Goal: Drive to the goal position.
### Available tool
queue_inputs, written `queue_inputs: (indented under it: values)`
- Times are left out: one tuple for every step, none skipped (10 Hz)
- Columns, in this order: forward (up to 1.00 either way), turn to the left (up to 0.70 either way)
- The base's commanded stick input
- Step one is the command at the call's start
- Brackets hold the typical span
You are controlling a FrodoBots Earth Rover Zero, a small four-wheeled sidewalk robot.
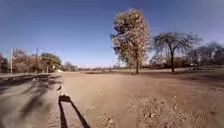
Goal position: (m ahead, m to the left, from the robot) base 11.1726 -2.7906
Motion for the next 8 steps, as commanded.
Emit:
queue_inputs:
  values:
    - [0.5, 0.0]
    - [0.5, 0.0]
    - [0.5, 0.0]
    - [0.5, 0.0]
    - [0.5, 0.0]
    - [0.5, 0.0]
    - [0.5, 0.0]
    - [0.5, 0.0]
